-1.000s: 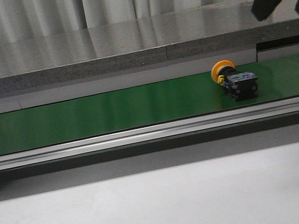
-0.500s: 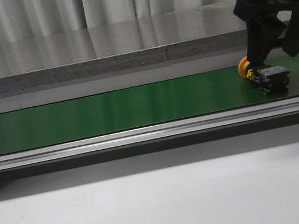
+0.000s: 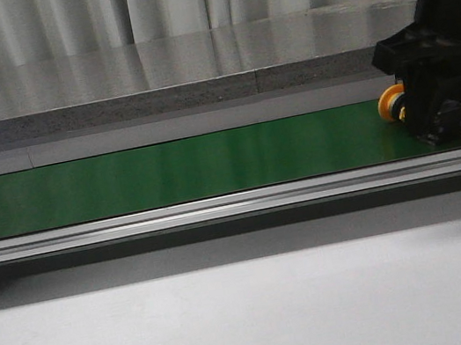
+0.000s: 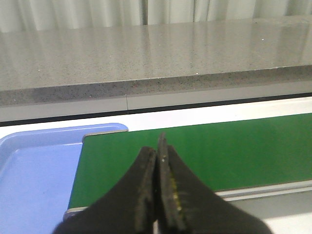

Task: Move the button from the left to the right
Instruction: 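Lower the right gripper onto the switch at the belt end and grasp it, then lift the switch off the belt and lower it into the green tray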

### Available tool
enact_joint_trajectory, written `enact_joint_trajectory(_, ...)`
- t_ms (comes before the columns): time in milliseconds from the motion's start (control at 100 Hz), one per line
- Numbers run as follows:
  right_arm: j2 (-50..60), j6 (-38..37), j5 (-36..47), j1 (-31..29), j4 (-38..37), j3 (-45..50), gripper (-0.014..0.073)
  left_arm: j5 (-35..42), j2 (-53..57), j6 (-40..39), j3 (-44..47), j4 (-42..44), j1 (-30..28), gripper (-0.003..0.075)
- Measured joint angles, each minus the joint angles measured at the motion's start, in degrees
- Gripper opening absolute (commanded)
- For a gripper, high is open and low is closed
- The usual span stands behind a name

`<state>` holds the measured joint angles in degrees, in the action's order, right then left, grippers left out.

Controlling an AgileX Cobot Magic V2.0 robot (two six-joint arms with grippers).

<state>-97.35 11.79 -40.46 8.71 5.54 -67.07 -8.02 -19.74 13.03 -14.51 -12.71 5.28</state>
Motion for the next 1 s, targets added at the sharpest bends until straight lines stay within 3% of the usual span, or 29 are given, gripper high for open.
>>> enact_joint_trajectory(260,-0.2,-0.2,-4.3,-0.1,-1.3,-2.3,0.0164,0.0,0.0,0.0,0.0,0.0,0.0,-0.0020)
enact_joint_trajectory(520,2.7,-0.4,-11.5,-1.7,-1.3,-13.7,0.0164,0.0,0.0,0.0,0.0,0.0,0.0,-0.0020)
enact_joint_trajectory(720,4.0,-0.3,-17.2,-9.8,-1.3,-22.0,0.0164,0.0,0.0,0.0,0.0,0.0,0.0,-0.0020)
enact_joint_trajectory(1000,3.4,1.2,-19.1,-25.0,-1.4,-22.6,0.0164,0.0,0.0,0.0,0.0,0.0,0.0,-0.0020)
